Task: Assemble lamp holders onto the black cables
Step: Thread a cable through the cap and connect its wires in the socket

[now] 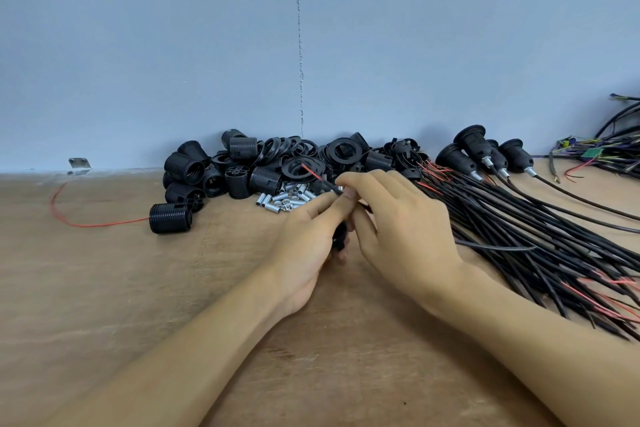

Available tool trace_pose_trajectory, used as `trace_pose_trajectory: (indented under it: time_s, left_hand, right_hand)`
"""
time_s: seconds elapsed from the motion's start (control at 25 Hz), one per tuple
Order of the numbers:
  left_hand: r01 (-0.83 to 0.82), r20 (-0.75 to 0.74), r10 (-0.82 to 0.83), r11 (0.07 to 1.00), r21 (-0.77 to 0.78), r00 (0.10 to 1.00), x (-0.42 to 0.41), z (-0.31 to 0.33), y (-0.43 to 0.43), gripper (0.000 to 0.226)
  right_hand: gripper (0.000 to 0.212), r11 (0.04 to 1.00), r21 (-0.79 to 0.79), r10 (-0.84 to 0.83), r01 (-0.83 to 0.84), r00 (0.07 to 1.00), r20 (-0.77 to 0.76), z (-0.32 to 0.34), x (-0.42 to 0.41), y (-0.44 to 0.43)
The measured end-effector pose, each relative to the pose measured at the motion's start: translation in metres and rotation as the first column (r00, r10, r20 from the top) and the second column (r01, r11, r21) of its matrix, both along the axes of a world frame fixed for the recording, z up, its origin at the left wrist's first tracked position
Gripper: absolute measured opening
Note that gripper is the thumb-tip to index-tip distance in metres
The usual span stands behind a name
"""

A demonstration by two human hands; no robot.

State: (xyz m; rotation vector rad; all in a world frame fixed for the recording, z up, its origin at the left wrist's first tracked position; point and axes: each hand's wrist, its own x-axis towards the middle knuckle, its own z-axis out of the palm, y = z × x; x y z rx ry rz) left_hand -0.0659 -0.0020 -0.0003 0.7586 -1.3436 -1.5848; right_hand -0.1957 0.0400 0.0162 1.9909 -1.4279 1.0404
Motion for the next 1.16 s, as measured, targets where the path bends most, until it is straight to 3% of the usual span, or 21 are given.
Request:
trace_pose_trajectory:
  time_s: [0.2,0.36,0.52,0.64,0.72,0.8,0.88,0.96,1.16]
  left_hand:
    - [-0.085,-0.019,0.085,0.996,0.021,0.996,0.001,-0.001,0.000,0.020]
    - [-0.282,-0.090,0.289,0.956,0.081,0.953,0.011,0.005,-0.010,0.024]
    - [-0.377,-0.152,0.420,0.893,0.247,0.894,0.030,0.011,-0.023,0.024]
    - [-0.283,-0.193,0.367,0.890,0.357,0.910,0.031,0.014,-0.023,0.027]
    - [-0.142,-0.202,0.223,0.926,0.350,0.954,0.029,0.015,-0.019,0.032]
    - [-0.042,-0.206,0.108,0.952,0.304,0.973,0.023,0.013,-0.014,0.017]
    - [-0.037,-0.205,0.107,0.946,0.321,0.973,0.017,0.011,-0.012,0.014]
    - [-0.035,-0.220,0.118,0.936,0.349,0.968,0.013,0.009,-0.011,0.008]
    - [-0.024,-0.102,0.050,0.971,0.240,0.994,0.015,0.010,-0.009,0.032]
  right_hand:
    - [0.040,0.974,0.190,0.075,-0.120,0.971,0.229,-0.004,-0.002,-0.002]
    - [0.020,0.954,0.298,0.000,-0.046,0.988,0.152,-0.006,-0.014,-0.005]
    - [0.017,0.877,0.480,0.002,0.035,0.997,-0.075,0.000,-0.033,-0.011]
    - [0.023,0.903,0.416,-0.047,0.111,0.986,-0.161,-0.003,-0.040,-0.018]
    - [0.022,0.958,0.285,-0.073,0.041,0.992,0.102,-0.003,-0.039,-0.018]
    - [0.017,0.987,0.141,0.007,-0.075,0.903,0.429,0.001,-0.037,-0.017]
    - [0.011,0.981,0.063,0.101,-0.181,0.770,0.631,0.007,-0.034,-0.017]
    - [0.011,0.965,0.039,0.143,-0.259,0.645,0.751,0.009,-0.032,-0.018]
    - [0.019,0.886,-0.011,0.160,-0.464,0.283,0.946,0.010,-0.036,-0.023]
